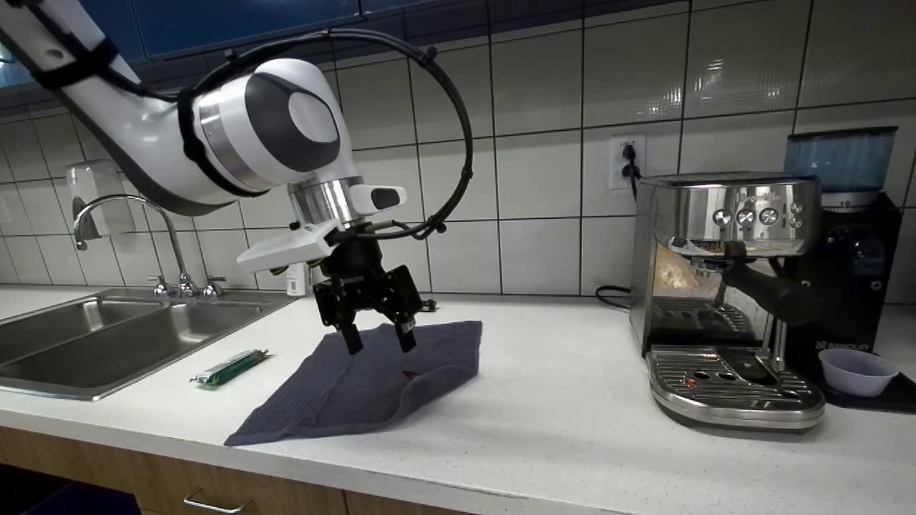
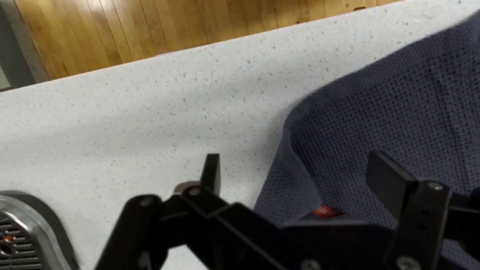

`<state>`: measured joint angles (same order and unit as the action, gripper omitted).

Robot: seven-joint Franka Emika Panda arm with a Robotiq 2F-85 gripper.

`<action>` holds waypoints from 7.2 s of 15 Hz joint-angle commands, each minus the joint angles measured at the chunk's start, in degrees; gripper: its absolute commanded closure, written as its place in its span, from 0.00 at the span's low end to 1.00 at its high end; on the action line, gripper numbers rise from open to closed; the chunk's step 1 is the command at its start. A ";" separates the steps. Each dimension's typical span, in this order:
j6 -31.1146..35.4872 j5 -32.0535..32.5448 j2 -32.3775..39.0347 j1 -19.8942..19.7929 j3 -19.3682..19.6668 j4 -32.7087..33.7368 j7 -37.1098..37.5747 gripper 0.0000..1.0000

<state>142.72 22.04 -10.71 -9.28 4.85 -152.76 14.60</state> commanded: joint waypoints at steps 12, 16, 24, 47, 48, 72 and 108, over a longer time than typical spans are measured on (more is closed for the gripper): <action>-0.59 11.08 12.80 1.20 0.20 7.26 13.58 0.00; -1.00 11.38 15.57 2.51 0.97 9.16 15.07 0.00; -1.56 11.49 20.20 5.05 3.48 12.78 16.80 0.00; -2.33 10.93 25.88 9.47 8.36 17.33 18.09 0.00; -2.35 10.91 25.93 9.53 8.51 17.41 18.13 0.00; -3.62 10.30 26.23 9.45 9.04 18.07 18.47 0.00; -3.84 3.67 25.59 8.80 9.58 17.98 17.74 0.73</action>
<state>140.60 26.09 15.25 -0.58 14.38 -135.48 31.55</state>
